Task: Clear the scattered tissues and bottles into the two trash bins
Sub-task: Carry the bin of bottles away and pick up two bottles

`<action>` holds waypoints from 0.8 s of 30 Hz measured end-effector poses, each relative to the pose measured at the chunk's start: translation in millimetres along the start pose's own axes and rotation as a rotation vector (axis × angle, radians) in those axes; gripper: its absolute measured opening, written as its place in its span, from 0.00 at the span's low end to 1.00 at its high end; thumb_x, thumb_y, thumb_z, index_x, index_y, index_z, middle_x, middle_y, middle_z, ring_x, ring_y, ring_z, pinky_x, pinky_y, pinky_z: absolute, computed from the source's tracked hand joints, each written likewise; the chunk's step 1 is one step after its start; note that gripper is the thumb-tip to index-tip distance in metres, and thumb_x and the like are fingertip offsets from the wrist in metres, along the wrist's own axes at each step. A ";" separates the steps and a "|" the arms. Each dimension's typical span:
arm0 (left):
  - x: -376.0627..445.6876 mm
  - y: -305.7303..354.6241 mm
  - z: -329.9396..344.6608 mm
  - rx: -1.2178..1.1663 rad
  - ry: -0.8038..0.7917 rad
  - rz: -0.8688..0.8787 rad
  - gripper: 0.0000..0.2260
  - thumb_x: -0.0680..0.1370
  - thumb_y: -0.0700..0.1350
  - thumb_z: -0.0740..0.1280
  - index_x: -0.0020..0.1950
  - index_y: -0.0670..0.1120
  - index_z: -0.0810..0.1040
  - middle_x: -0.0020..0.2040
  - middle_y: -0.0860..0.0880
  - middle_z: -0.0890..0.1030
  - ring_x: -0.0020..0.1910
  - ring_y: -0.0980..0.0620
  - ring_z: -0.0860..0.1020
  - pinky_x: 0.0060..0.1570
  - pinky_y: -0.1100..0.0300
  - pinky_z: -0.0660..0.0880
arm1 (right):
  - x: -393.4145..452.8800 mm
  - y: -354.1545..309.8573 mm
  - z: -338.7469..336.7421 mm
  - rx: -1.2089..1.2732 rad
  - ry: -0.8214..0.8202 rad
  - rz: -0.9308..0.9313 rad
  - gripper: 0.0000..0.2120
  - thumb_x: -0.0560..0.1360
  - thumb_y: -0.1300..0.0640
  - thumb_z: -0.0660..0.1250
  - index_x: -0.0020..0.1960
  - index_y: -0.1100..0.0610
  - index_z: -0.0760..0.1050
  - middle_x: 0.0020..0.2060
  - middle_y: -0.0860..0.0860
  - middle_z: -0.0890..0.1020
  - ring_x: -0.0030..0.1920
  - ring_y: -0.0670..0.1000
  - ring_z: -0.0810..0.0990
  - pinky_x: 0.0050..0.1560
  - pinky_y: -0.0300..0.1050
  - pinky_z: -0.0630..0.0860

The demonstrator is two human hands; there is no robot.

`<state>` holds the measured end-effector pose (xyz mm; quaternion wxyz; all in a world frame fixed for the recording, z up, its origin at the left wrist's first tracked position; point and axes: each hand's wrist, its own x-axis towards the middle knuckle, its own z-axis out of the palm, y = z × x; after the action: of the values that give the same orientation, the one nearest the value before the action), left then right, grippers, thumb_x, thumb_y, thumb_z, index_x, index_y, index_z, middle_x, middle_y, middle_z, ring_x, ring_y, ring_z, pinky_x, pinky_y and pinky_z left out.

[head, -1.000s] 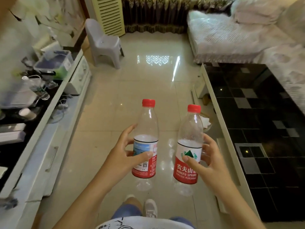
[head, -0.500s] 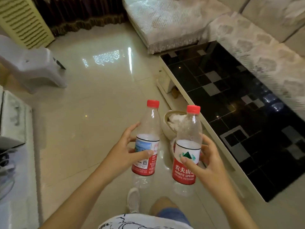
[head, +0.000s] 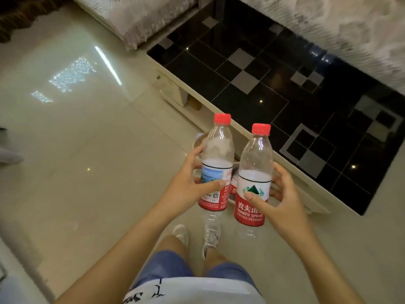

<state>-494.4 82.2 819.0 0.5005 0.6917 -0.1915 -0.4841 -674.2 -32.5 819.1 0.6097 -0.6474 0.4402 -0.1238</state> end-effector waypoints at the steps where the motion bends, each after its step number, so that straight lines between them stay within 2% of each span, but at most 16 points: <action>1: 15.0 -2.0 -4.1 0.018 -0.021 -0.014 0.35 0.70 0.45 0.75 0.67 0.68 0.60 0.57 0.60 0.74 0.48 0.58 0.82 0.47 0.61 0.80 | 10.4 3.2 3.9 0.003 0.014 0.018 0.35 0.67 0.59 0.75 0.65 0.38 0.62 0.52 0.32 0.72 0.47 0.26 0.74 0.36 0.24 0.73; 4: 62.2 -14.7 -13.7 0.044 -0.083 -0.081 0.35 0.70 0.44 0.75 0.70 0.61 0.61 0.58 0.56 0.75 0.47 0.56 0.82 0.45 0.61 0.80 | 39.1 14.6 18.6 0.006 0.101 0.066 0.35 0.68 0.58 0.75 0.65 0.37 0.60 0.51 0.30 0.71 0.48 0.27 0.74 0.36 0.25 0.73; 7: 113.3 -32.1 -18.2 0.106 -0.171 -0.132 0.34 0.70 0.45 0.75 0.70 0.57 0.62 0.56 0.57 0.75 0.47 0.56 0.81 0.40 0.65 0.79 | 71.6 34.7 33.5 0.011 0.199 0.144 0.36 0.68 0.56 0.75 0.66 0.37 0.60 0.53 0.31 0.71 0.51 0.37 0.76 0.38 0.29 0.76; 9: 147.7 -47.2 -14.1 0.139 -0.241 -0.152 0.31 0.71 0.44 0.75 0.70 0.54 0.64 0.54 0.58 0.75 0.48 0.57 0.80 0.39 0.68 0.79 | 93.2 57.9 41.7 0.045 0.270 0.184 0.36 0.67 0.56 0.76 0.67 0.40 0.61 0.57 0.36 0.73 0.53 0.42 0.77 0.43 0.36 0.78; 11: 180.9 -69.8 -8.2 0.193 -0.293 -0.163 0.28 0.71 0.44 0.75 0.68 0.51 0.67 0.54 0.57 0.77 0.50 0.56 0.81 0.43 0.66 0.79 | 114.8 88.7 49.4 0.102 0.342 0.232 0.36 0.66 0.55 0.76 0.68 0.41 0.63 0.60 0.42 0.74 0.56 0.47 0.78 0.48 0.45 0.80; 14: 228.4 -113.2 8.0 0.292 -0.354 -0.152 0.23 0.70 0.45 0.75 0.61 0.53 0.70 0.53 0.55 0.79 0.52 0.54 0.81 0.50 0.59 0.79 | 144.3 142.9 56.9 0.204 0.472 0.295 0.34 0.66 0.56 0.76 0.64 0.38 0.63 0.58 0.43 0.76 0.55 0.49 0.79 0.50 0.53 0.80; 19: 289.6 -197.2 42.3 0.333 -0.354 -0.205 0.24 0.70 0.43 0.76 0.61 0.50 0.70 0.52 0.54 0.76 0.53 0.52 0.79 0.53 0.56 0.78 | 188.1 245.5 65.9 0.327 0.639 0.376 0.33 0.68 0.60 0.76 0.63 0.41 0.63 0.58 0.48 0.76 0.54 0.49 0.80 0.49 0.51 0.79; 21: 312.5 -233.0 57.4 0.342 -0.327 -0.245 0.23 0.69 0.42 0.76 0.58 0.51 0.69 0.51 0.55 0.76 0.52 0.52 0.79 0.51 0.57 0.78 | 202.9 285.3 69.5 0.336 0.671 0.403 0.34 0.67 0.61 0.76 0.65 0.42 0.63 0.54 0.44 0.75 0.51 0.47 0.79 0.47 0.47 0.78; 24: 345.7 -281.5 78.9 0.359 -0.326 -0.266 0.23 0.69 0.42 0.76 0.56 0.52 0.67 0.51 0.55 0.76 0.54 0.50 0.79 0.54 0.54 0.78 | 224.4 338.9 70.9 0.300 0.695 0.415 0.37 0.67 0.63 0.76 0.68 0.46 0.62 0.49 0.39 0.73 0.48 0.40 0.76 0.45 0.38 0.76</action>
<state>-465.9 -97.1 404.3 0.2646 0.7012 -0.2597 -0.6090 -636.3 -101.6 414.1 0.5248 -0.3692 0.7172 -0.2719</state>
